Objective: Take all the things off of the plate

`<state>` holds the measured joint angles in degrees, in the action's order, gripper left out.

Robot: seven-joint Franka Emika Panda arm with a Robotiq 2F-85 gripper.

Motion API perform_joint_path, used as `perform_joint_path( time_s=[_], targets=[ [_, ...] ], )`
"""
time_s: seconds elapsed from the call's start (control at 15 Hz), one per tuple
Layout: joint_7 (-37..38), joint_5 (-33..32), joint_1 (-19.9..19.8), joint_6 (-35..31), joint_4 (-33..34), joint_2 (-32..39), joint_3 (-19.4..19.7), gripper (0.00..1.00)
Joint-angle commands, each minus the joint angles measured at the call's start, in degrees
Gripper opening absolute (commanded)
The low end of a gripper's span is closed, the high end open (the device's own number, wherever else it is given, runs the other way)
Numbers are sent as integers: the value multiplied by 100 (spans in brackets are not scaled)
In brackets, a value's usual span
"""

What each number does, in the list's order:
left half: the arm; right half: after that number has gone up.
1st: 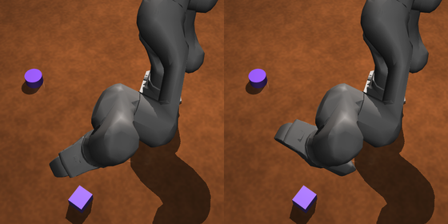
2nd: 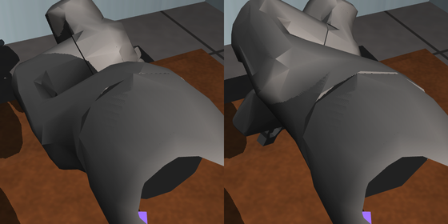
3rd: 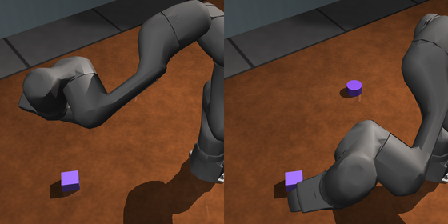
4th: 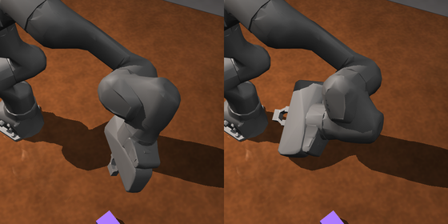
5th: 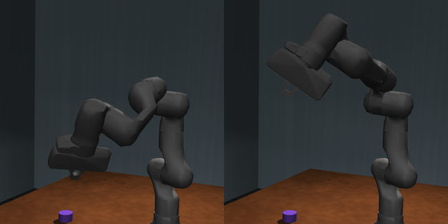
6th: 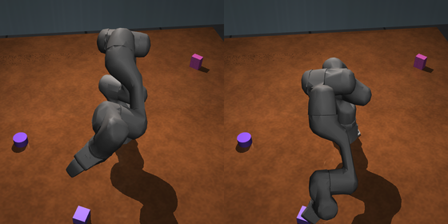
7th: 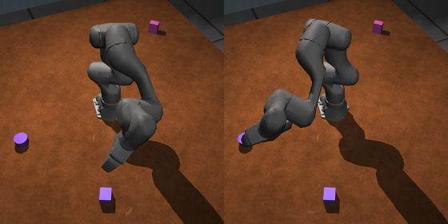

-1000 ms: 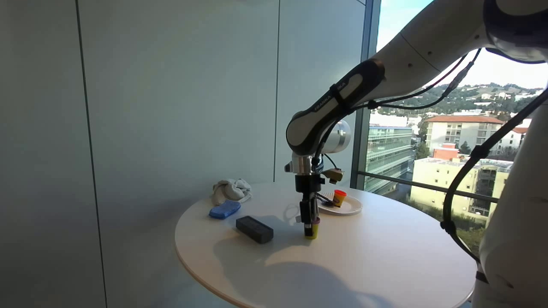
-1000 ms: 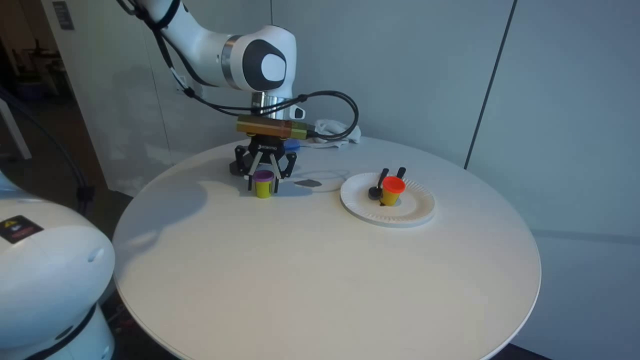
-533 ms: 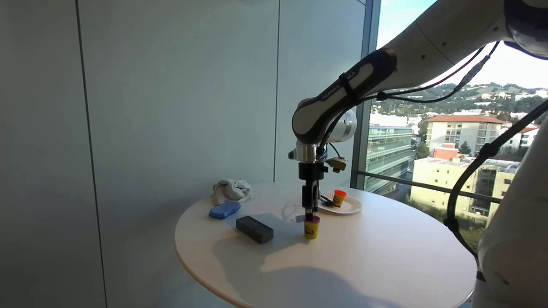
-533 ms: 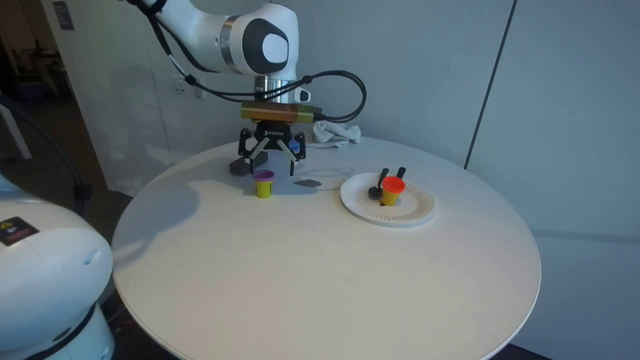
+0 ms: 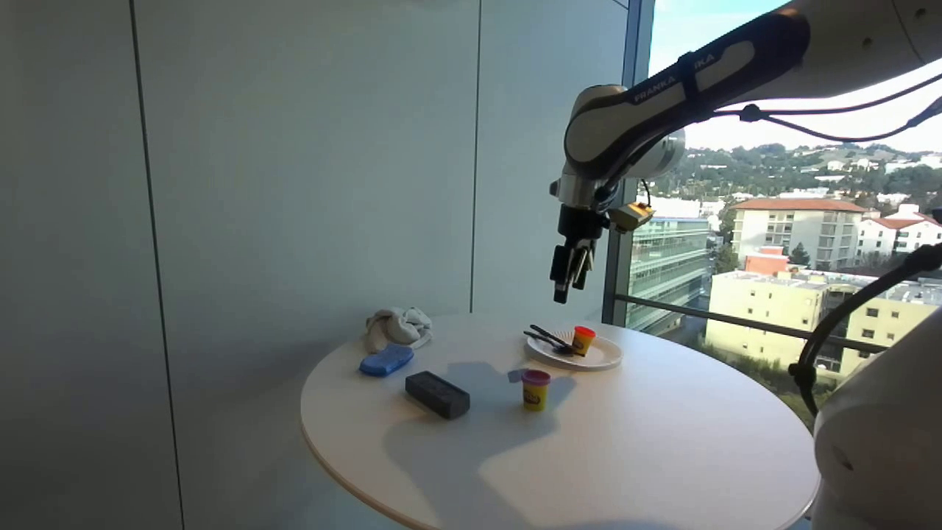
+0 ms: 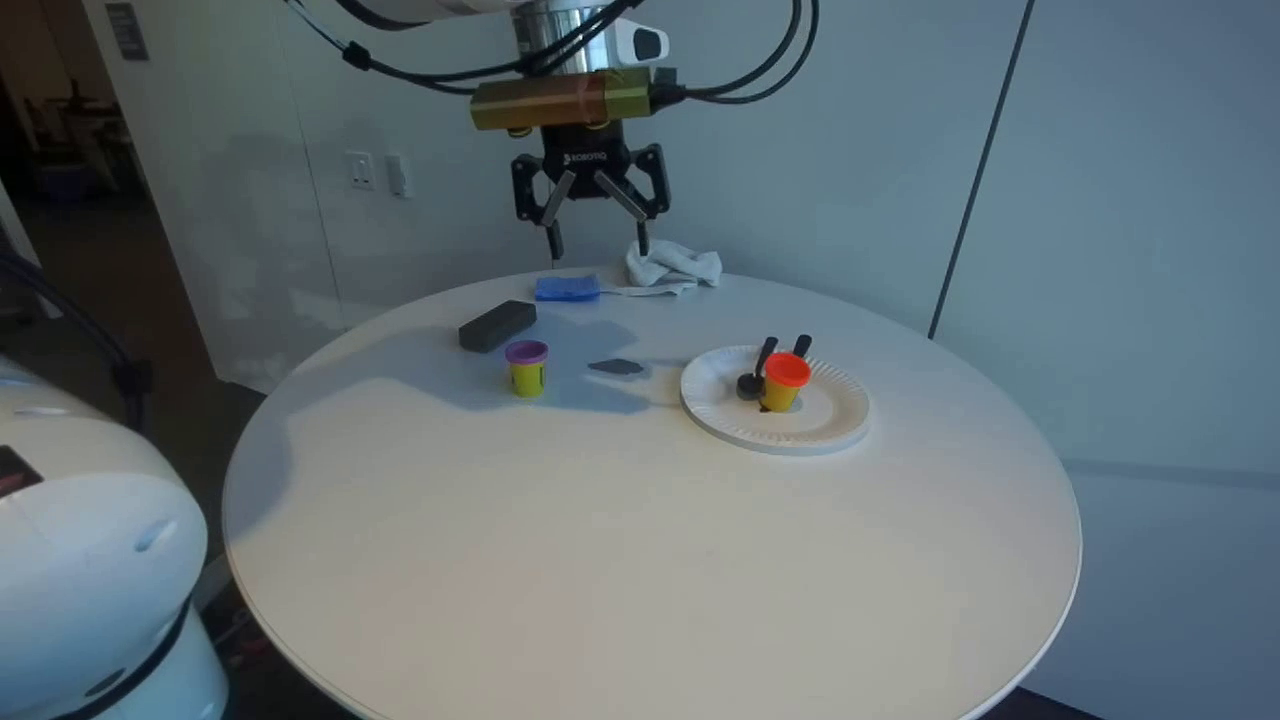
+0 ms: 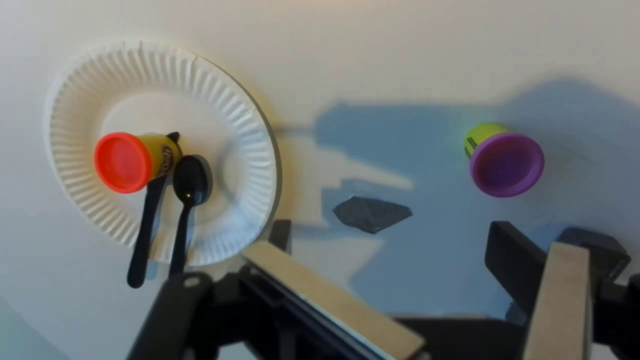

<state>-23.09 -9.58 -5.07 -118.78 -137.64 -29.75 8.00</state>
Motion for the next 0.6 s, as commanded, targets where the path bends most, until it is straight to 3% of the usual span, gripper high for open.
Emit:
perform_joint_path(
  time_s=[0.0,0.53],
  targets=[
    [779,-415,-380,-521,-12,196,91,100],
    [1928,-1196,-936,-1875,225,1629,170,100]
  ],
)
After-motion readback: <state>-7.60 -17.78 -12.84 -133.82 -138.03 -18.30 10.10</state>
